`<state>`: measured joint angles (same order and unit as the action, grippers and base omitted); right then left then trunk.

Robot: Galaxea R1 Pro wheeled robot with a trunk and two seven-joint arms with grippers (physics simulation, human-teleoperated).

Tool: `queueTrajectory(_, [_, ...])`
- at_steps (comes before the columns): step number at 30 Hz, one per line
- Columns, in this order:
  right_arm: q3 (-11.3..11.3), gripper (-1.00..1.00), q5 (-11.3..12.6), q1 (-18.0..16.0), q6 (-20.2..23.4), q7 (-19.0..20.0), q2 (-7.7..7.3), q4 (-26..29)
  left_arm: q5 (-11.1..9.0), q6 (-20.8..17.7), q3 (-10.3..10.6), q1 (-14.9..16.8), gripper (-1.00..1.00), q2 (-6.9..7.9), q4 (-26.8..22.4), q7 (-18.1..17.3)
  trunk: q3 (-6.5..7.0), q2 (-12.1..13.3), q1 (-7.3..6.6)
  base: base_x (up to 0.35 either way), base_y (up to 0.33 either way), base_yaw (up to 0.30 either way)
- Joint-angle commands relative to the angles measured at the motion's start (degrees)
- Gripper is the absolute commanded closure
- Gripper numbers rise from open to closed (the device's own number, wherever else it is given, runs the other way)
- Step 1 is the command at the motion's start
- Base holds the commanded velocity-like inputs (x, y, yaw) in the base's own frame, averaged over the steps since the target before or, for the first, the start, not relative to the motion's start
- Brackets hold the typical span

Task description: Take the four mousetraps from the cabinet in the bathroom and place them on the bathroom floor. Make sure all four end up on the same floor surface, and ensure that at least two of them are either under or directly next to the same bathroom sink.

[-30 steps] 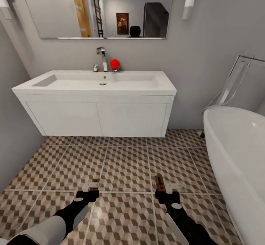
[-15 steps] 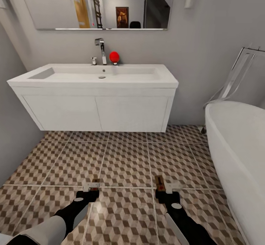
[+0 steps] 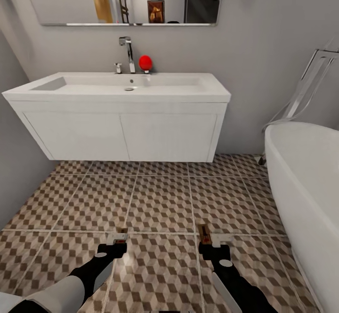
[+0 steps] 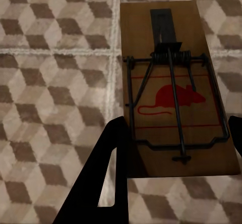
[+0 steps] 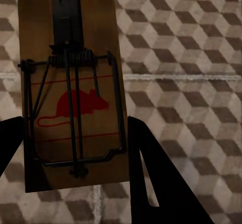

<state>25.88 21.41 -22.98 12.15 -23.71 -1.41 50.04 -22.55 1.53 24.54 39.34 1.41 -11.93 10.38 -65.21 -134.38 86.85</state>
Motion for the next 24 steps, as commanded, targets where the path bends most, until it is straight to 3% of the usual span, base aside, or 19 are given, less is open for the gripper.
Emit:
queueTrajectory(1, [0.3, 1.00, 0.6, -0.1, 0.2, -0.4, -0.08, 0.1, -0.5, 0.1, 0.5, 0.0, 1.00, 0.02, 0.0, 0.3, -0.32, -0.4, 0.21, 0.000, 0.000, 0.000])
queueTrajectory(24, [0.3, 1.00, 0.6, -0.1, 0.2, -0.5, -0.08, 0.1, -0.5, 0.1, 0.5, 0.0, 1.00, 0.05, 0.0, 0.3, -6.64, -8.9, 4.88, 0.000, 0.000, 0.000])
